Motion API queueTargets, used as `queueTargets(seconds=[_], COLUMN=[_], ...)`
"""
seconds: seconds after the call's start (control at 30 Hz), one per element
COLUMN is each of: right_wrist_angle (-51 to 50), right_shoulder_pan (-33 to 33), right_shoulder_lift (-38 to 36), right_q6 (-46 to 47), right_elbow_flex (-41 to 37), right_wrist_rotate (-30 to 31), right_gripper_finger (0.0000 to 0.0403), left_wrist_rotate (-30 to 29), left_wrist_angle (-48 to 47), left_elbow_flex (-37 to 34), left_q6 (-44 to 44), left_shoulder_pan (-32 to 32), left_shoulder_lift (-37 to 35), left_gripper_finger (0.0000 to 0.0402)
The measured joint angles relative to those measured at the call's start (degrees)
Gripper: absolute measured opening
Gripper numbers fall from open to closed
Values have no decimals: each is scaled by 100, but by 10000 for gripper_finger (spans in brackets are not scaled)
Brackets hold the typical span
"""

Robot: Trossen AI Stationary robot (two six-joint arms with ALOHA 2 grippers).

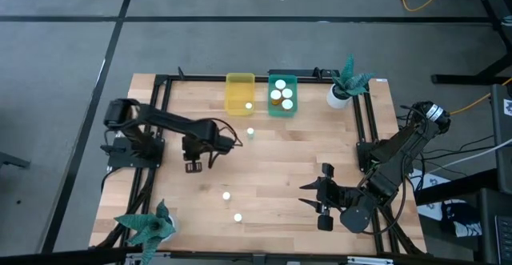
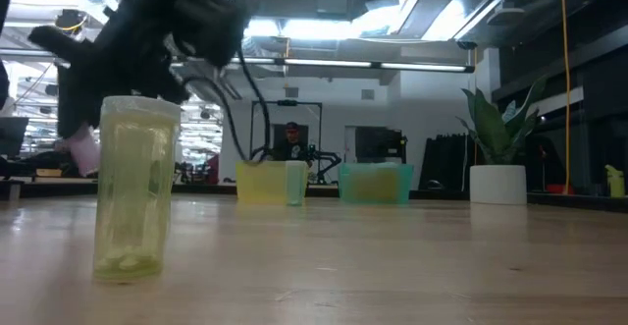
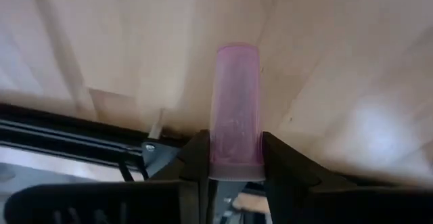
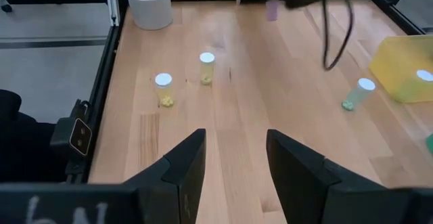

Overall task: Pick and place medicine bottles into bin by pill shape (circle, oval)
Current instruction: Put the pink tablet bottle into the yellow bin

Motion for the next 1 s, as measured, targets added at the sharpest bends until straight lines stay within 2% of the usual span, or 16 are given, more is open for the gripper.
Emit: queueTargets(seconds=[0.23,0.37,0.47,1.0], right_wrist_angle=[0,0,0,-2], right_shoulder_pan=[2,0,2,0], right_shoulder_lift=[0,0,0,2], right_q6=[9,5,3,-2], right_elbow_flex=[0,0,0,0], right_wrist_rotate=[0,0,0,83], right_gripper_finger=[158,158,158,158], left_wrist_rotate=[125,483,507,504], left_wrist_angle=[-14,-11,-11,37], left_elbow_flex=[-2,-2,0,0], left_q6=[360,542,603,560], left_shoulder_pan=[-366,-584,-719,-870], left_shoulder_lift=[648,979,1145,1224], left_gripper_finger=[85,85,85,95])
